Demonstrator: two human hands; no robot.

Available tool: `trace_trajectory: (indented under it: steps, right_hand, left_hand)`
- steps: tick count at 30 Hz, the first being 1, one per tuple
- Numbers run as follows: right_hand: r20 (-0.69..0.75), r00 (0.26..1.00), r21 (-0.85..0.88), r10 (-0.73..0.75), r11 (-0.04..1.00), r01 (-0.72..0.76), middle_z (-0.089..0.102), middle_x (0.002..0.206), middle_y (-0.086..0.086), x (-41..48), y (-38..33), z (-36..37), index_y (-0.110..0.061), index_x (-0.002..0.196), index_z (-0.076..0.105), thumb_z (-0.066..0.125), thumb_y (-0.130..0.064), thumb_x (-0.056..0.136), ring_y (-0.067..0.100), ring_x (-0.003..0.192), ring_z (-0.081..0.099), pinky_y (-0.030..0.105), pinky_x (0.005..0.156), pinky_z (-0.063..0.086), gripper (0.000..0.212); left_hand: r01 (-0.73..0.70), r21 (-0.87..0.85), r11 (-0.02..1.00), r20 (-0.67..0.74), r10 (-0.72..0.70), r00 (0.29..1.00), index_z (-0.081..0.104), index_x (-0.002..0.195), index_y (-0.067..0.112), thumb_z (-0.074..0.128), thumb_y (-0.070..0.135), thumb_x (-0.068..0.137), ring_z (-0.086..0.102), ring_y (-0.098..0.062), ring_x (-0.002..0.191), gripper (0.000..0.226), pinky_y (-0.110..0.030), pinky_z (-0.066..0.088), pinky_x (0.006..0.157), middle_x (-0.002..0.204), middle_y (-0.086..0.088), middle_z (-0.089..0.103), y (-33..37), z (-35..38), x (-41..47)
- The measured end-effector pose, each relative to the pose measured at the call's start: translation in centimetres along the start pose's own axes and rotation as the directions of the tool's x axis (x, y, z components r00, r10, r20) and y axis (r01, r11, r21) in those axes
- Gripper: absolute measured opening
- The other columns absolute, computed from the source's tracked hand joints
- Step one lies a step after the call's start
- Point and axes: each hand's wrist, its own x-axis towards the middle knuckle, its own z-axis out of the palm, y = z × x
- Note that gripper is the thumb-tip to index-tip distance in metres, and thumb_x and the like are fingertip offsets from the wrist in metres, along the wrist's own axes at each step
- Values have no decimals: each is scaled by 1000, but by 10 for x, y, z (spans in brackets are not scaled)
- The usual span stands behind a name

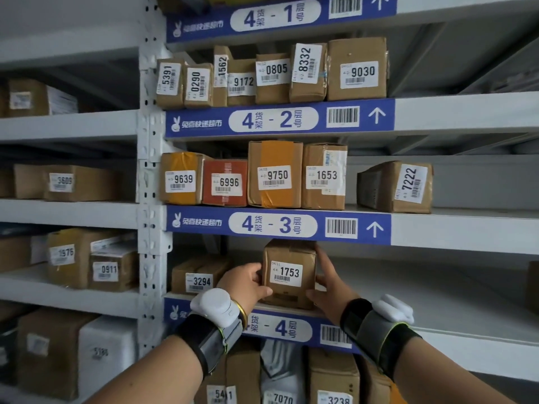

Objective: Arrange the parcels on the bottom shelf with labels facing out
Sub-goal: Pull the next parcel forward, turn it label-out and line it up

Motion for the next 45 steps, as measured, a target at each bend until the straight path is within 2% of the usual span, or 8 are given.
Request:
trace_trajectory:
  steps: [2,6,14,19,25,32,38,45]
  right_hand:
    - [4,1000,-1,-9,1000,9,50,137,5,2,-6,9,-46,139,-7,51,-5,85,25,116,54,39,93,49,89]
    - [13,1000,32,-17,999,16,50,136,5,7,-17,26,-48,139,-5,49,-4,85,26,114,56,44,93,50,88]
    - [13,1000,21,4,1000,-4,50,136,8,14,-32,49,-49,138,-4,50,-7,86,28,110,57,43,90,52,86]
    - [-1,1000,18,7,1000,-6,52,134,8,16,-38,59,-49,138,-3,50,-7,86,27,106,59,40,88,52,85]
    - [-3,1000,0,4,1000,-4,50,136,9,18,-42,63,-48,138,-5,49,-7,87,28,106,60,38,86,53,86]
    - [2,1000,-14,-12,1000,12,53,134,8,16,-43,63,-46,139,-7,49,-8,88,26,104,61,37,85,53,85]
    - [-11,1000,3,-23,1000,23,49,136,9,16,-38,62,-44,140,-8,53,-9,86,29,112,56,38,87,53,88]
    - [-20,1000,-12,-12,1000,12,33,148,7,17,-25,44,-40,142,0,48,-5,84,28,128,43,41,105,39,82]
  left_hand:
    - [-22,98,995,-69,29,997,58,120,23,73,36,73,54,-10,83,51,-22,40,71,97,5,54,-9,-8,0]
    - [-47,290,956,-145,93,985,53,126,26,69,48,72,40,-20,115,61,-30,37,95,125,2,46,-31,-22,1]
    - [-38,416,909,-59,68,996,45,129,38,60,60,73,17,-15,141,63,-45,15,111,148,8,36,-55,-43,5]
    - [-11,337,941,-90,44,995,45,131,36,63,56,74,40,-23,131,63,-37,28,107,141,2,48,-63,-48,3]
    - [-65,215,975,-135,95,986,53,126,28,70,43,74,57,-19,112,57,-23,37,81,126,3,62,-65,-49,3]
    - [-55,243,969,-182,101,978,52,126,27,70,45,72,54,-19,114,59,-31,43,91,129,3,58,-68,-44,2]
    - [-60,205,977,-341,129,931,46,86,29,78,45,62,49,-16,89,43,-25,39,72,92,8,53,-56,-42,-8]
    - [-242,-6,970,-149,239,960,52,69,34,66,35,78,55,-1,67,17,-8,37,55,82,17,53,-20,-34,-24]
